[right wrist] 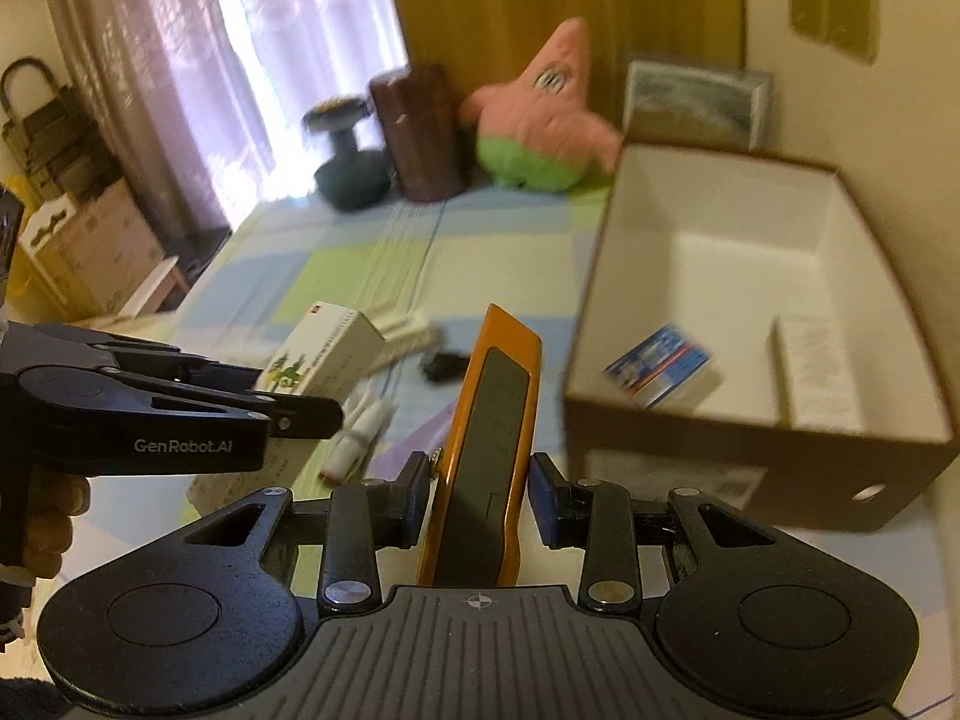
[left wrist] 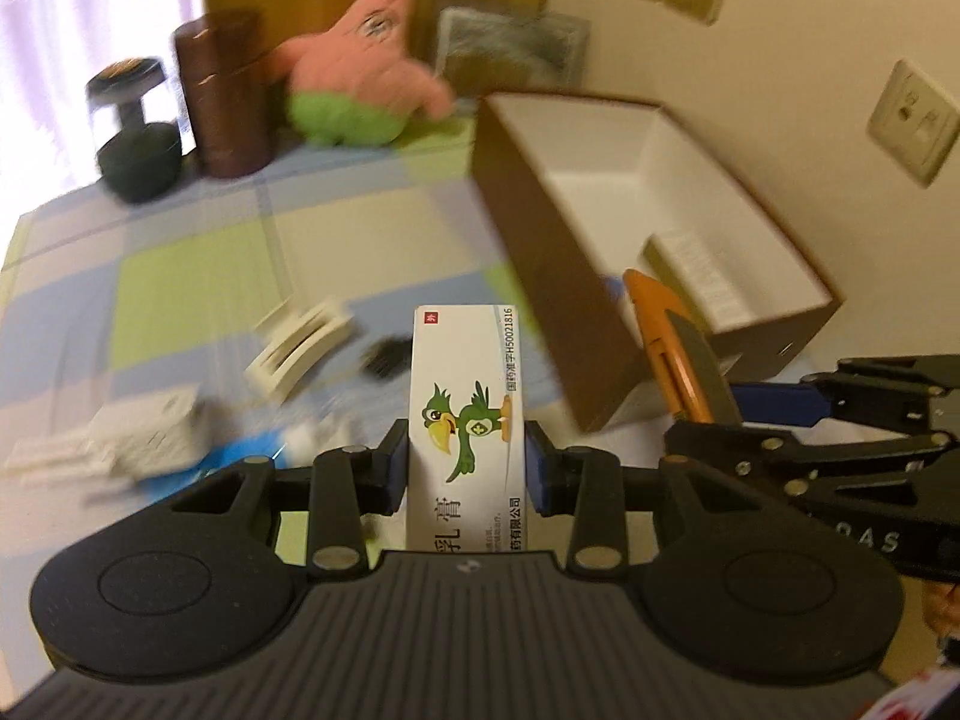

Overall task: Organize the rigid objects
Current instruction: 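Carry the parrot box and the orange tool over the brown box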

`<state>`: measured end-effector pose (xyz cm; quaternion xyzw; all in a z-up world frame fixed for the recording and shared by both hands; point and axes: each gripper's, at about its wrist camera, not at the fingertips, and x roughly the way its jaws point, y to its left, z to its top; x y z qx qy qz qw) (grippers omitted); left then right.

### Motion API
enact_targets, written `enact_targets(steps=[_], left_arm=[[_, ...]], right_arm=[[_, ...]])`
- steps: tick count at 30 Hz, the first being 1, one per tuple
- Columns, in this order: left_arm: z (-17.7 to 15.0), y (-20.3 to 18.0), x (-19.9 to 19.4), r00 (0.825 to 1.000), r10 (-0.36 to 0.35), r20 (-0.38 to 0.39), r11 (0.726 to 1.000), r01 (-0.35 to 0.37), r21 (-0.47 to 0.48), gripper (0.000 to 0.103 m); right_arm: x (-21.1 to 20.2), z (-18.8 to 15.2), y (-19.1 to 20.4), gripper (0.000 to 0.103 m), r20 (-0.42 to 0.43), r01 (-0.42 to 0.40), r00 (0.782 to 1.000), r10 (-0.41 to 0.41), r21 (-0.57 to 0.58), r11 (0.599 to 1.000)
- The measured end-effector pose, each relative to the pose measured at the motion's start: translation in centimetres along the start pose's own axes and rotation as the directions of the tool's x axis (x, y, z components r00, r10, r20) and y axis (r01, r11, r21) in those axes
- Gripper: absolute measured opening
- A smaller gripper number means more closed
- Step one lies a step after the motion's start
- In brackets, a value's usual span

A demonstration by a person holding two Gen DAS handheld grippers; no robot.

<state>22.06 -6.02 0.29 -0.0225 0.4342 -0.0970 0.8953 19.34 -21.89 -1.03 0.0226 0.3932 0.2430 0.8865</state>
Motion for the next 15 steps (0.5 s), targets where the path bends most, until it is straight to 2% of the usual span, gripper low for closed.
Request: enact_targets(steps=[9, 15], left_arm=[[5.8, -5.2, 2.1, 0.994, -0.087, 0.067, 0.996, 0.084, 0.037, 0.033], [8.5, -7.8, 4.6, 0.993, -0.101, 0.068, 0.994, 0.098, 0.047, 0.033]], right_arm=[[-2.2, 3.4, -5.5, 0.032, 0.096, 0.062, 0.993, -0.067, 0.055, 0.997], [-2.3, 5.5, -9.4, 0.032, 0.124, 0.099, 0.986, -0.109, 0.087, 0.991]])
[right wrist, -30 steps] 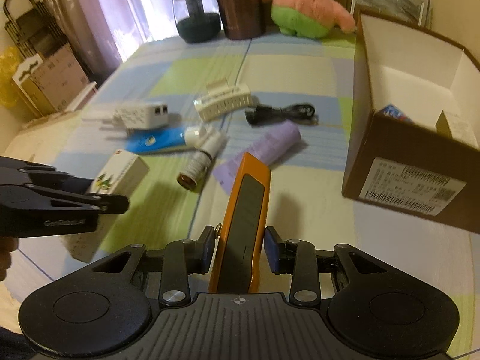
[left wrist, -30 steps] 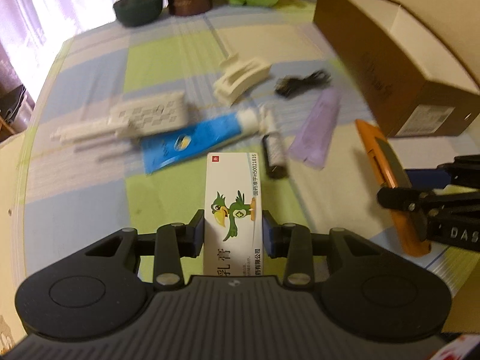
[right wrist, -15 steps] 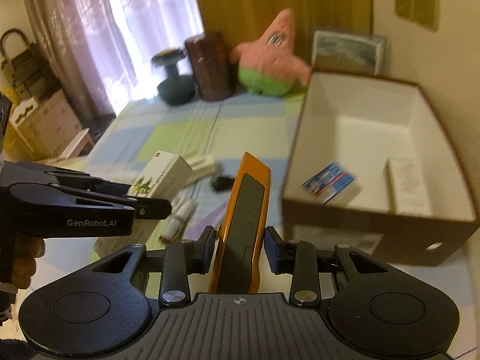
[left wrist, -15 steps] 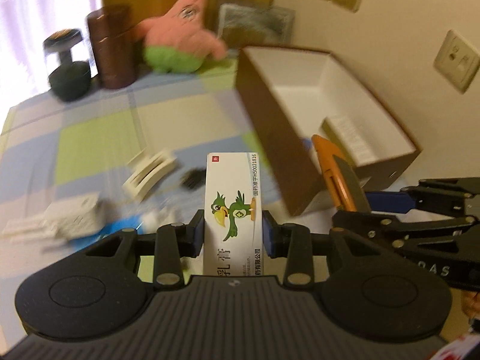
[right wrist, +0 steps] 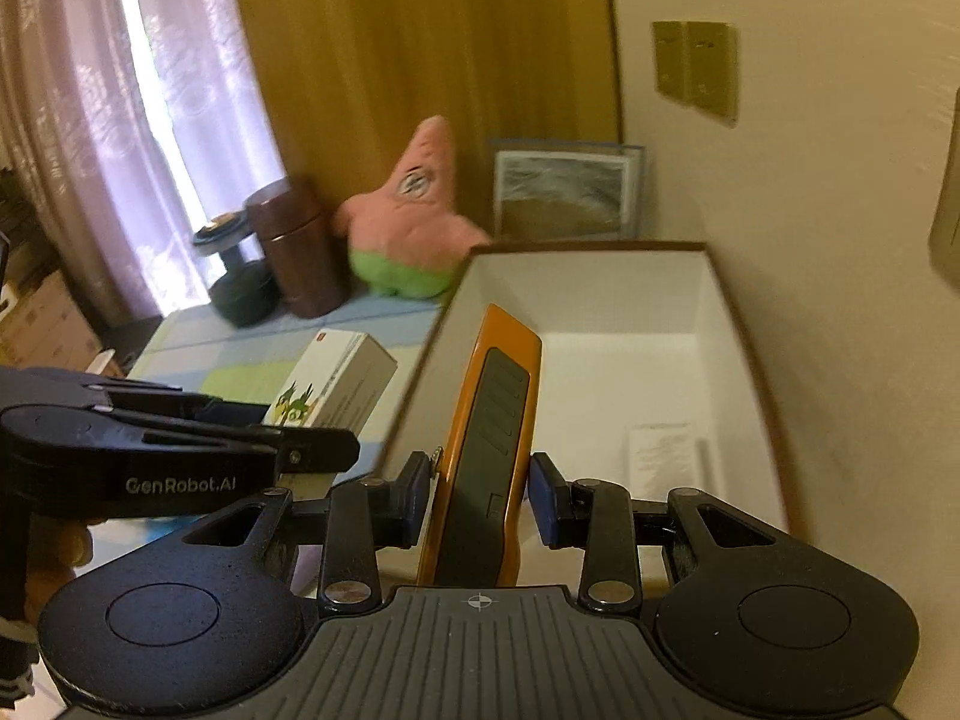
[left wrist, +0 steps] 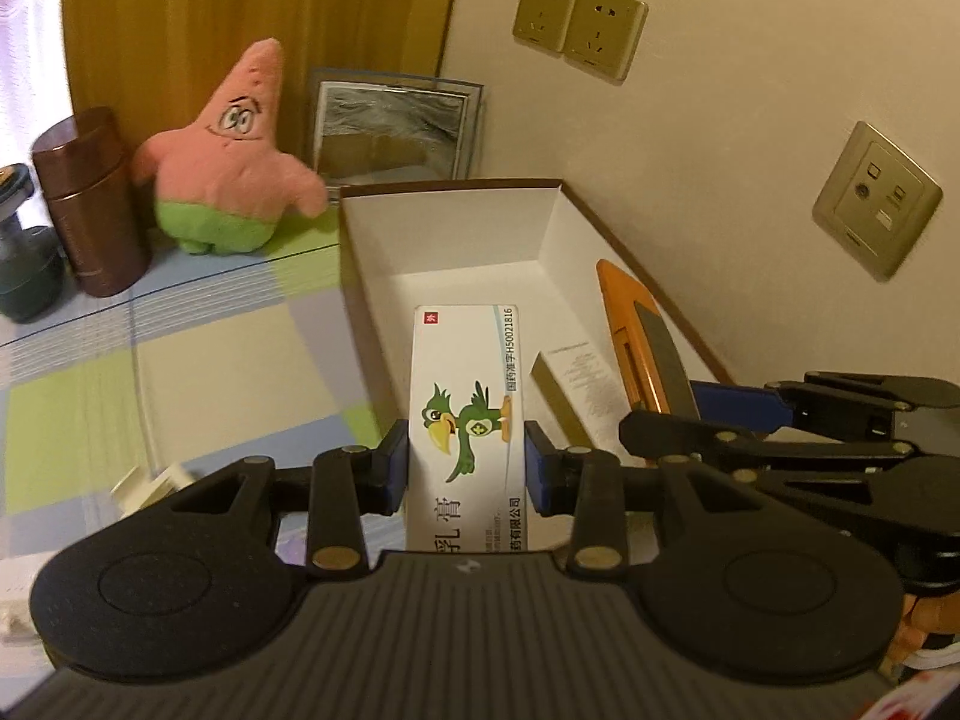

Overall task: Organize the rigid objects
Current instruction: 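Carry the parrot box and the orange tool over the brown box, then open the right gripper to drop the orange tool while the left gripper releases the parrot box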

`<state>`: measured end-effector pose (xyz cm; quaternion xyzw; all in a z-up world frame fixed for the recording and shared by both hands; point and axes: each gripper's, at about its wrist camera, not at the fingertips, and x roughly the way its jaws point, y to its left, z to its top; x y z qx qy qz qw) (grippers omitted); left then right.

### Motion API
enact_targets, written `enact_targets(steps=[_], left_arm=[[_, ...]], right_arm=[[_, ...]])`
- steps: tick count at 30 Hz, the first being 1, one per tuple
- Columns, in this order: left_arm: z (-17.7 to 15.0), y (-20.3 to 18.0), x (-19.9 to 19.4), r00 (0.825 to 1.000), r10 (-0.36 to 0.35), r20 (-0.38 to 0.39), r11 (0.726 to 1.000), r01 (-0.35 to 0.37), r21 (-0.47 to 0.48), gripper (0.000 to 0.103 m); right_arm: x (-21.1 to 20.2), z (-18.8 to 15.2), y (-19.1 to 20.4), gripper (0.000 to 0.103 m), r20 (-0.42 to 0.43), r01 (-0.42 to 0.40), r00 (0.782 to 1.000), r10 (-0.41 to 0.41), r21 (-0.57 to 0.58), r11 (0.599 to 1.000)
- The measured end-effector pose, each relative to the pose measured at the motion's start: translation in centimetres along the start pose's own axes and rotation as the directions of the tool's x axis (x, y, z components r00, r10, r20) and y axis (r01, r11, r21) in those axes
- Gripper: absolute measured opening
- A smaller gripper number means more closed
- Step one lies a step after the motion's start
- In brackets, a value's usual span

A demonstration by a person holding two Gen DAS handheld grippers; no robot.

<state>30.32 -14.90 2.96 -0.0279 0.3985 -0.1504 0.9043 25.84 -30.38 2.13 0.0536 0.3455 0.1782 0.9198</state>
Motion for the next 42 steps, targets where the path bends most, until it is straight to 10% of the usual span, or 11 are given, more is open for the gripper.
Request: enact_targets(steps=[42], left_arm=[[1.9, -2.2, 13.4, 0.977, 0.088, -0.193, 0.993, -0.071, 0.093, 0.033]], right_arm=[[13.4, -1.5, -9.2, 0.034, -0.324, -0.047, 0.944, 0.052, 0.024, 0.999]])
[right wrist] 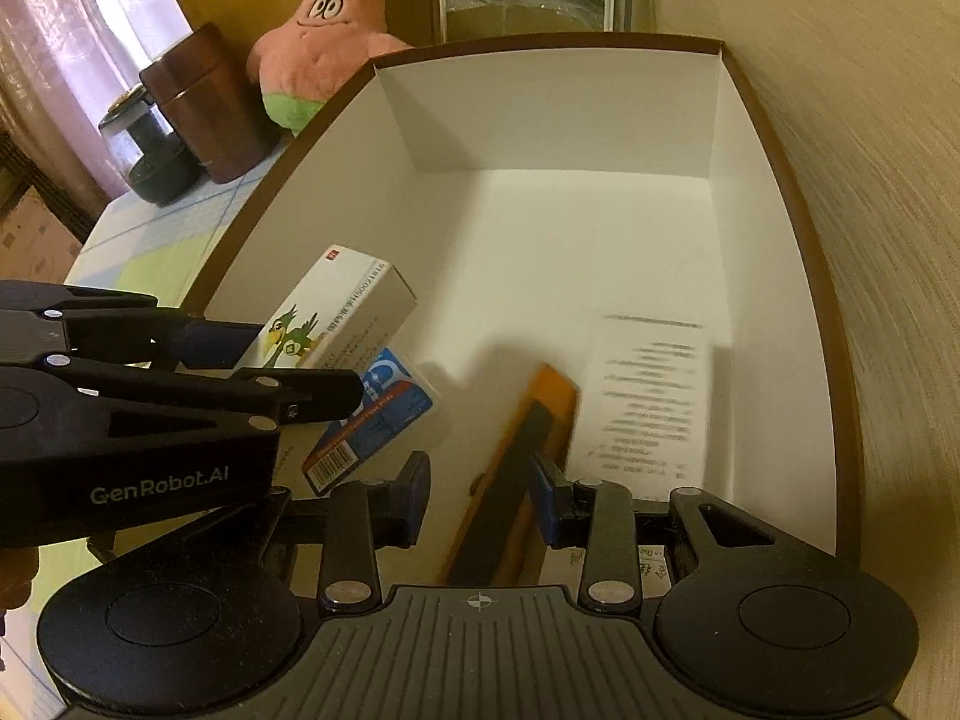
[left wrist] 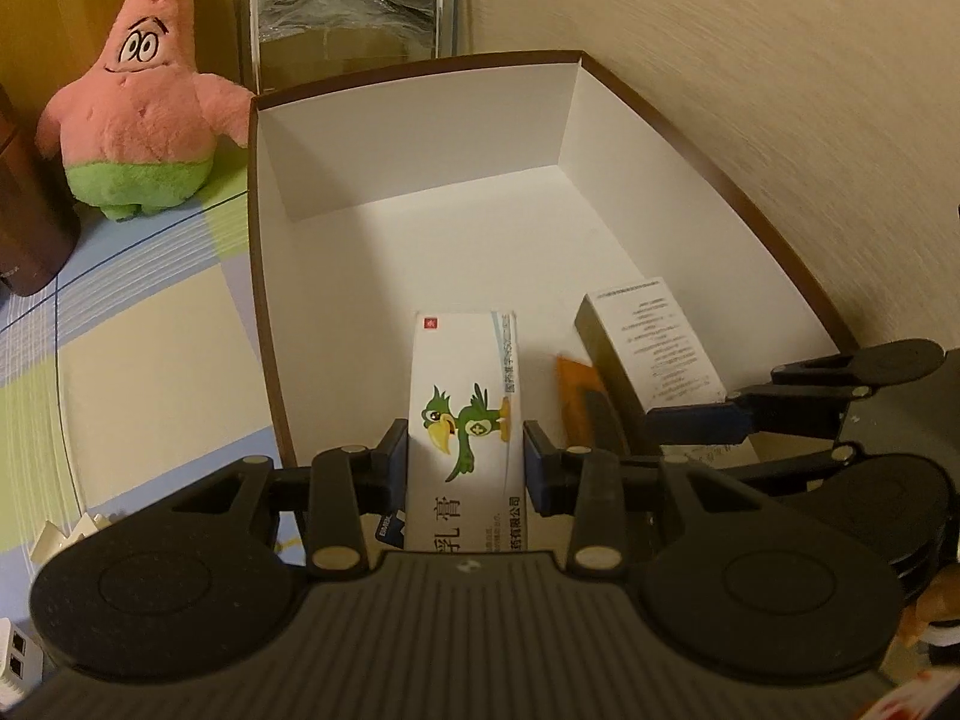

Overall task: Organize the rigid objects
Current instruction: 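Open the right gripper to drop the orange tool while the left gripper releases the parrot box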

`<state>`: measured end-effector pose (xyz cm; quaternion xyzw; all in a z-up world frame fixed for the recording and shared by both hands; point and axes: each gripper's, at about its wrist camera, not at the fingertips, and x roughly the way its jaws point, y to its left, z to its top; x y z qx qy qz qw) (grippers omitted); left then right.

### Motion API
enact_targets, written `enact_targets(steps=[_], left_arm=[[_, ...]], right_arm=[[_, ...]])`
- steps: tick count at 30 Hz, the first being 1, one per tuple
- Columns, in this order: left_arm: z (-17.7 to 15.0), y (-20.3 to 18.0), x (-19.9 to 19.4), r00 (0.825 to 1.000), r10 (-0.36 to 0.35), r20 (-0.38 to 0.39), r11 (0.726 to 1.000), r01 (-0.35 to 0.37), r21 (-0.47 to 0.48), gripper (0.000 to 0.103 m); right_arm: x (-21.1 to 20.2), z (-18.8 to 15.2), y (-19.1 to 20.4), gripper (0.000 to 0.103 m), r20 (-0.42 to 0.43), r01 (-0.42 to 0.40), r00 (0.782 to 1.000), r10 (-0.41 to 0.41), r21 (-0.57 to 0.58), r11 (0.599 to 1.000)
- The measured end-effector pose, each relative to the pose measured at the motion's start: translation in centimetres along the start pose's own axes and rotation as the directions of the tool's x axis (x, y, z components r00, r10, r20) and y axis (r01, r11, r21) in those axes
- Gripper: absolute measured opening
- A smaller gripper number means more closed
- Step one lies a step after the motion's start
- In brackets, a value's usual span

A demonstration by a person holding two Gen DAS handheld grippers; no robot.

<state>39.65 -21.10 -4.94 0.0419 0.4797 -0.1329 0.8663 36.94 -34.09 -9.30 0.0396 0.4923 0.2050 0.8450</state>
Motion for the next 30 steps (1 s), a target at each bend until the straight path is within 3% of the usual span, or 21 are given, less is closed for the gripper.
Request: enact_targets(steps=[5, 13, 30], left_arm=[[-0.1, -0.2, 0.0, 1.0, -0.012, -0.002, 1.0, 0.012, 0.002, 0.031], [-0.2, -0.1, -0.4, 1.0, -0.019, 0.001, 1.0, 0.019, 0.008, 0.043], [-1.2, 0.1, -3.4, 0.998, -0.047, 0.036, 0.999, 0.047, 0.002, 0.045]], right_arm=[[-0.4, -0.2, 0.2, 0.035, 0.007, 0.013, 1.0, -0.013, -0.005, 1.0], [-1.3, -0.4, 0.5, 0.048, 0.02, 0.026, 0.999, -0.026, -0.014, 1.0], [-4.2, -1.6, 1.6, 0.058, 0.076, 0.055, 0.996, -0.054, -0.005, 0.998]])
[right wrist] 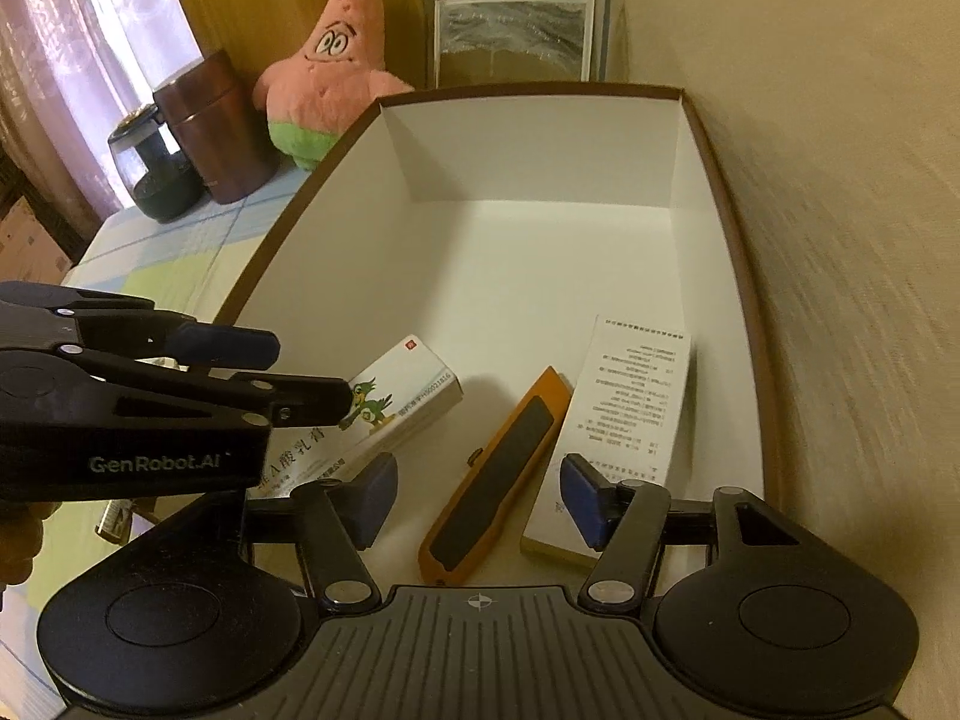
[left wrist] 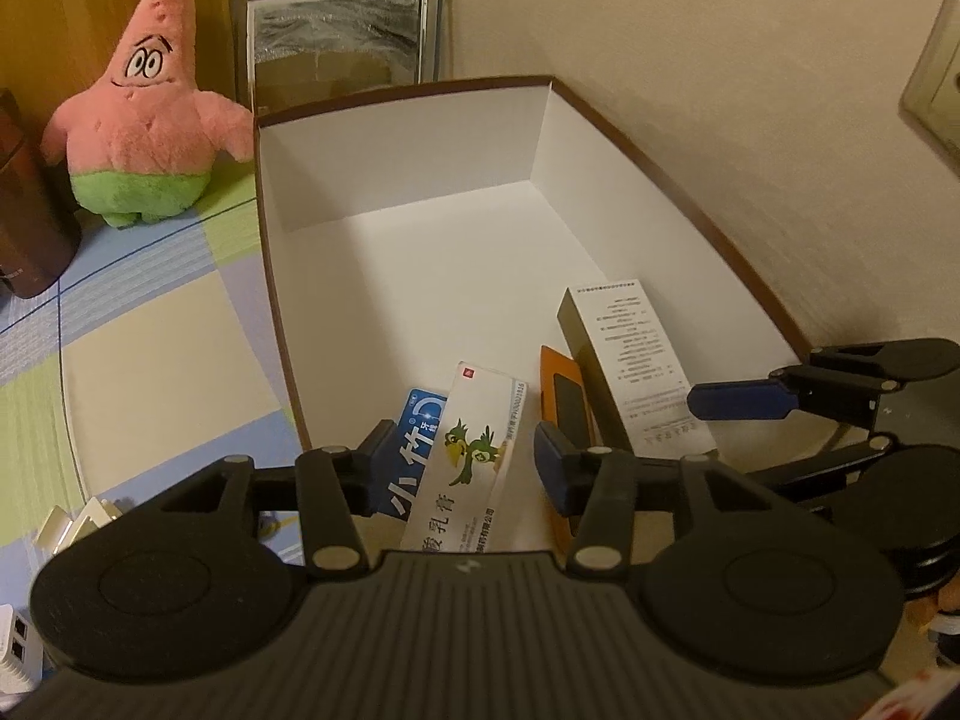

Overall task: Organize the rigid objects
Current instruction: 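Open the right gripper to drop the orange tool while the left gripper releases the parrot box, then withdraw both open grippers from the brown box back over the bed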

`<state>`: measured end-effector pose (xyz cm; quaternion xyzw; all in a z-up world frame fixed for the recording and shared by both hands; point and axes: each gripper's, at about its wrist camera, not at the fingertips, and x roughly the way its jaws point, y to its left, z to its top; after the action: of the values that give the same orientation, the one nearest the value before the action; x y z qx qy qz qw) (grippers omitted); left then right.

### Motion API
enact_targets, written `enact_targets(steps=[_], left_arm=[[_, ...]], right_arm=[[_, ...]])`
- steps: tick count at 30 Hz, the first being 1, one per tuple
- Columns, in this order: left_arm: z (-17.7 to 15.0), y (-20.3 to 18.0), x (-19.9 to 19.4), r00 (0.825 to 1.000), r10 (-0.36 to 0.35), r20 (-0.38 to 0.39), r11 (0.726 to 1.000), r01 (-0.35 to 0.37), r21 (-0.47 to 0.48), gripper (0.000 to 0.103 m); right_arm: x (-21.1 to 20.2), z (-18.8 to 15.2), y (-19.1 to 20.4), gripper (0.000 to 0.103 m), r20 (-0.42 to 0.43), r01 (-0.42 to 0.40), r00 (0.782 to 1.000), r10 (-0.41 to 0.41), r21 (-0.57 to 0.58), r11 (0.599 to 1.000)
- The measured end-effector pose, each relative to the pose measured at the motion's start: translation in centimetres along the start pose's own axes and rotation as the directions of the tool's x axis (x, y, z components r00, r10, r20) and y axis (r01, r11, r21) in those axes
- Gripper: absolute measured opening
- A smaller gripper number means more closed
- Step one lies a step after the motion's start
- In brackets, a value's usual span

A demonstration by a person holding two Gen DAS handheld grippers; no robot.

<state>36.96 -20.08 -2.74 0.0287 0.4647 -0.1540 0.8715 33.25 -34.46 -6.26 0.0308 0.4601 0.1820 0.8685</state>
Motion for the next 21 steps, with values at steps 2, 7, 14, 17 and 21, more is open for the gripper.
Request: enact_targets(steps=[2, 7, 14, 17, 21], left_arm=[[-0.1, 0.0, -0.8, 1.0, -0.004, 0.013, 1.0, 0.004, -0.003, 0.045], [-1.1, 0.5, -3.3, 0.999, -0.016, 0.045, 1.0, 0.016, -0.014, 0.045], [-2.6, 1.6, -6.8, 0.996, -0.002, 0.085, 0.999, 0.005, -0.038, 0.045], [-3.6, 2.2, -8.5, 0.994, 0.008, 0.107, 0.999, -0.003, -0.049, 0.046], [-5.2, 3.2, -10.4, 0.992, 0.033, 0.122, 0.997, -0.025, -0.068, 0.048]], right_arm=[[-0.6, -0.2, 0.2, 0.058, 0.014, 0.006, 1.0, -0.006, 0.005, 1.0], [-2.3, -0.8, 0.8, 0.058, 0.054, 0.013, 0.998, -0.014, 0.022, 1.0], [-4.6, -1.8, 2.6, 0.058, 0.104, 0.012, 0.995, -0.014, 0.022, 1.0], [-5.7, -2.3, 3.7, 0.058, 0.126, -0.002, 0.992, 0.0, 0.015, 1.0], [-6.8, -3.1, 5.7, 0.058, 0.149, -0.019, 0.989, 0.018, 0.006, 1.0]])
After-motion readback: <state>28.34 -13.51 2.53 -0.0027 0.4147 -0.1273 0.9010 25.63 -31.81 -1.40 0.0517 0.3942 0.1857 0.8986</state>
